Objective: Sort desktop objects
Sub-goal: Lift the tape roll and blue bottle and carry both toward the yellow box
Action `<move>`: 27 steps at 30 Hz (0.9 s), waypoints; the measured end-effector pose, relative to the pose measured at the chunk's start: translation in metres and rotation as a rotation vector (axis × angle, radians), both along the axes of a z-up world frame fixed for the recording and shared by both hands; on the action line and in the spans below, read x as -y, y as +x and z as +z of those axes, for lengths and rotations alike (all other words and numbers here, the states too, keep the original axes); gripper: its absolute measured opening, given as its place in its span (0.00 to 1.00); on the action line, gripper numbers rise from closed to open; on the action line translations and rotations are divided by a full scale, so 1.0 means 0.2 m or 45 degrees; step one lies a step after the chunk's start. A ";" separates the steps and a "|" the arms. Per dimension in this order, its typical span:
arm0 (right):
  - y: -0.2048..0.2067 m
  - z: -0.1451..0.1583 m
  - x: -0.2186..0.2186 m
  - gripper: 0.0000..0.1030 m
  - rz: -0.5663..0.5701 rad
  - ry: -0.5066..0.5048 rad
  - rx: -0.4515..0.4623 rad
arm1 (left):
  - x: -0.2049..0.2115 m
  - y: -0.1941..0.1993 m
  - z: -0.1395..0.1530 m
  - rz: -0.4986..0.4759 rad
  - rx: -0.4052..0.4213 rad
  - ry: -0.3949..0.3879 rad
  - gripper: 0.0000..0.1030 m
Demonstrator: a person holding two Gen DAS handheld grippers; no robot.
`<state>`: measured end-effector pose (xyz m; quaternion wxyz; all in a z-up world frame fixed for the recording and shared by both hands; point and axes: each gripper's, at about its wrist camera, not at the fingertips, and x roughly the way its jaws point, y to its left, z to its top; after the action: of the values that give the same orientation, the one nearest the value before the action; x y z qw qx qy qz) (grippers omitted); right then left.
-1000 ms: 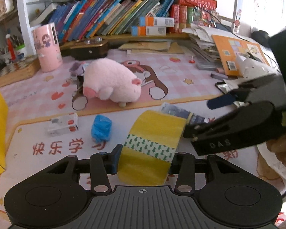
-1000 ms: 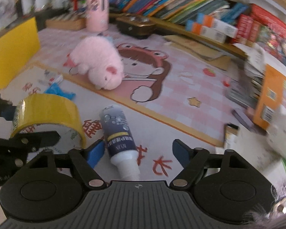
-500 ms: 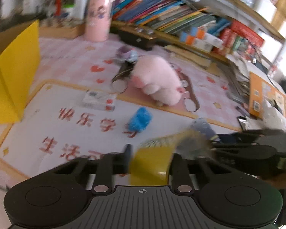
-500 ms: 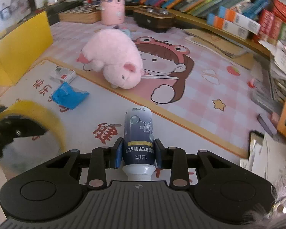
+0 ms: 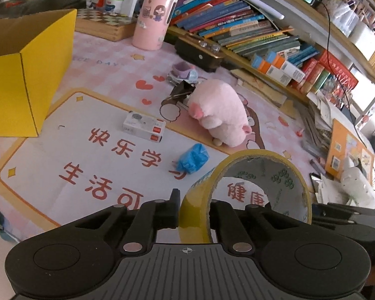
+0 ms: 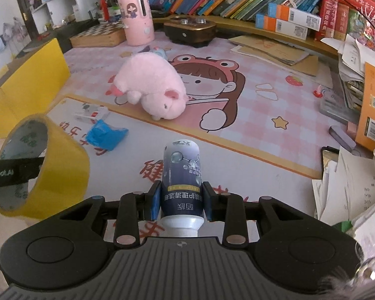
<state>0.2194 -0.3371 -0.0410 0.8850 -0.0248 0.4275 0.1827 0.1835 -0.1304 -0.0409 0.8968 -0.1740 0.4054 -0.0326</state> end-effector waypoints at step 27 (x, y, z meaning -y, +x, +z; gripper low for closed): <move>-0.42 0.17 -0.44 0.30 0.037 0.158 -0.007 | -0.40 -0.49 0.18 0.079 0.127 0.028 0.08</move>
<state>0.1349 -0.2499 -0.0076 0.8809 0.0244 0.4174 0.2218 0.0849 -0.0500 -0.0057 0.9183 -0.1748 0.3550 -0.0091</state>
